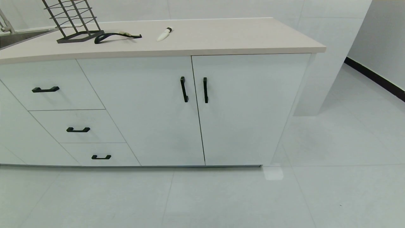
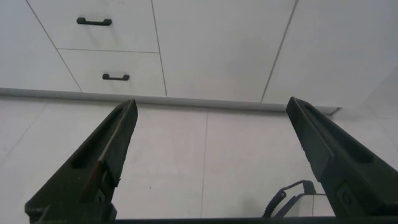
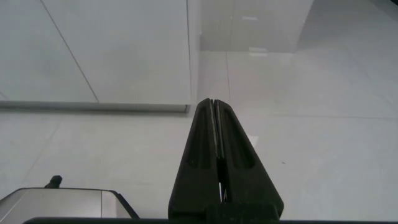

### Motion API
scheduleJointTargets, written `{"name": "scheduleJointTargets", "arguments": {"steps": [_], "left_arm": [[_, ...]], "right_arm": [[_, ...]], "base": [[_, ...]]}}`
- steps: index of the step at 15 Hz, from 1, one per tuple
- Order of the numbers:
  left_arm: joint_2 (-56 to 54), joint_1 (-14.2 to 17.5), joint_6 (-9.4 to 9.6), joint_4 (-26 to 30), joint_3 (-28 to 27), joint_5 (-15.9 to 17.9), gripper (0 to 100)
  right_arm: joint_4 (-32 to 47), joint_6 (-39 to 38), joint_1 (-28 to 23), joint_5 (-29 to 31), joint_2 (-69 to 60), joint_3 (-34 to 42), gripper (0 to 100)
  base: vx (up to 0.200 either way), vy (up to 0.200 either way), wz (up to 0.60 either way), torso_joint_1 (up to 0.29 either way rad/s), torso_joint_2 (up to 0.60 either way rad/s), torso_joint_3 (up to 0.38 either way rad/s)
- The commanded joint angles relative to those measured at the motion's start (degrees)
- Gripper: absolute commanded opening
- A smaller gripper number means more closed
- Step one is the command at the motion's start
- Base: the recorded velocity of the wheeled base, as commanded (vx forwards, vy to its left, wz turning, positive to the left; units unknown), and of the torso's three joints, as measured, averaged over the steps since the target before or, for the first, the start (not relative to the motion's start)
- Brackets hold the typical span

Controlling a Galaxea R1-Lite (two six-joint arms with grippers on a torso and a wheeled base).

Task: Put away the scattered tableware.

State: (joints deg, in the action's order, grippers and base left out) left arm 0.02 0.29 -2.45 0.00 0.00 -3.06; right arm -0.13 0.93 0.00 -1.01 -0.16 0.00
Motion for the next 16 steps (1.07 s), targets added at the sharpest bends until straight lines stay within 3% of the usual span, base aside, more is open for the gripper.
{"name": "scheduleJointTargets", "arguments": {"steps": [1,16], "left_arm": [[0.0,0.1,-0.01,0.0,0.0,0.0,100],[0.0,0.1,-0.01,0.0,0.0,0.0,100]], "right_arm": [[0.0,-0.2,0.0,0.0,0.2,0.0,0],[0.0,-0.4,0.0,0.1,0.2,0.0,0]], "base": [[0.0,0.2,0.0,0.002,0.0,0.007],[0.0,0.2,0.0,0.004,0.0,0.002]]}}
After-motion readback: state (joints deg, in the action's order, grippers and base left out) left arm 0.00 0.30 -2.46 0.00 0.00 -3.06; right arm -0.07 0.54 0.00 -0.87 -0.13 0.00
